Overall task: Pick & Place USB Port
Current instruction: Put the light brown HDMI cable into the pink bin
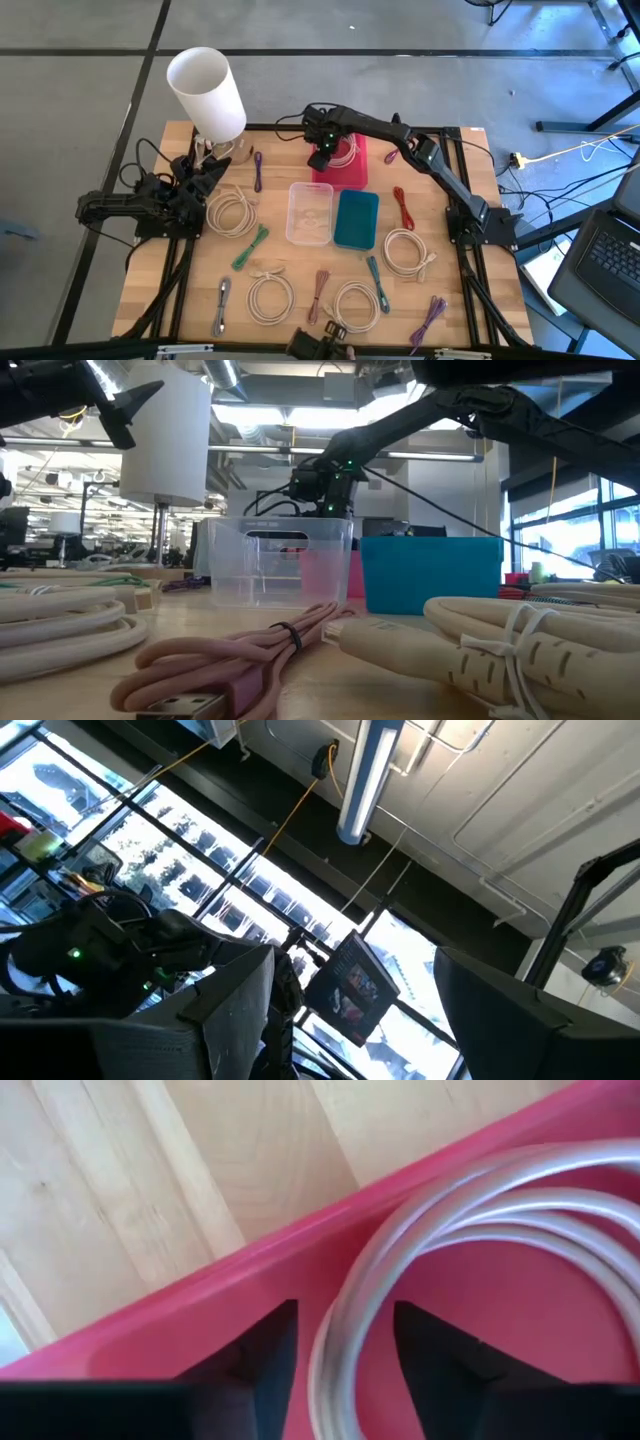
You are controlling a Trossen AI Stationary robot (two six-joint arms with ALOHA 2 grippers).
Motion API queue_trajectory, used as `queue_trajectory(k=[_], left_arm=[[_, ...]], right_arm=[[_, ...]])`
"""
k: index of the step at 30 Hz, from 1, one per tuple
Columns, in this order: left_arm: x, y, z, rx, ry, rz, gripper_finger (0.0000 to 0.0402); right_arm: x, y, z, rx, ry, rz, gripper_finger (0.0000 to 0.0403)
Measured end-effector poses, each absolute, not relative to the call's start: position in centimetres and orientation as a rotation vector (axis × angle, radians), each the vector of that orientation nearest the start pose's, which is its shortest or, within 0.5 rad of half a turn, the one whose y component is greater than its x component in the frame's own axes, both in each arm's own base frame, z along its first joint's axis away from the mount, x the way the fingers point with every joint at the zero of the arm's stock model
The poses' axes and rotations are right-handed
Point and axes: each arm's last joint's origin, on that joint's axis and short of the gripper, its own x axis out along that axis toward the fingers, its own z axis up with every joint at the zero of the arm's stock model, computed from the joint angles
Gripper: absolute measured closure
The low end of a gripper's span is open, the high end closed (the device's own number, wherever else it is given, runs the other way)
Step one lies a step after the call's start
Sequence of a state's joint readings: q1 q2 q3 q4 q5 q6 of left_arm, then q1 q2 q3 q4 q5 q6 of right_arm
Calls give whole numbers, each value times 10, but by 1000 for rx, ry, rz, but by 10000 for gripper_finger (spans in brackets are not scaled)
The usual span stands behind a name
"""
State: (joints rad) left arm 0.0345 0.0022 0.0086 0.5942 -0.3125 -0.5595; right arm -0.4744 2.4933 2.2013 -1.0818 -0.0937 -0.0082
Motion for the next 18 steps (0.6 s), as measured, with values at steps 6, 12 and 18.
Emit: queue_trajectory(k=[6, 12, 18], left_arm=[[79, 11, 220, -605, -670, 135, 132], [79, 10, 220, -574, -669, 122, 132], [80, 6, 221, -584, -629, -49, 132]], right_arm=[[444, -226, 177, 344, 1295, -348, 208], [421, -210, 251, 299, 1240, -386, 206], [376, -148, 347, 236, 1207, -311, 206]])
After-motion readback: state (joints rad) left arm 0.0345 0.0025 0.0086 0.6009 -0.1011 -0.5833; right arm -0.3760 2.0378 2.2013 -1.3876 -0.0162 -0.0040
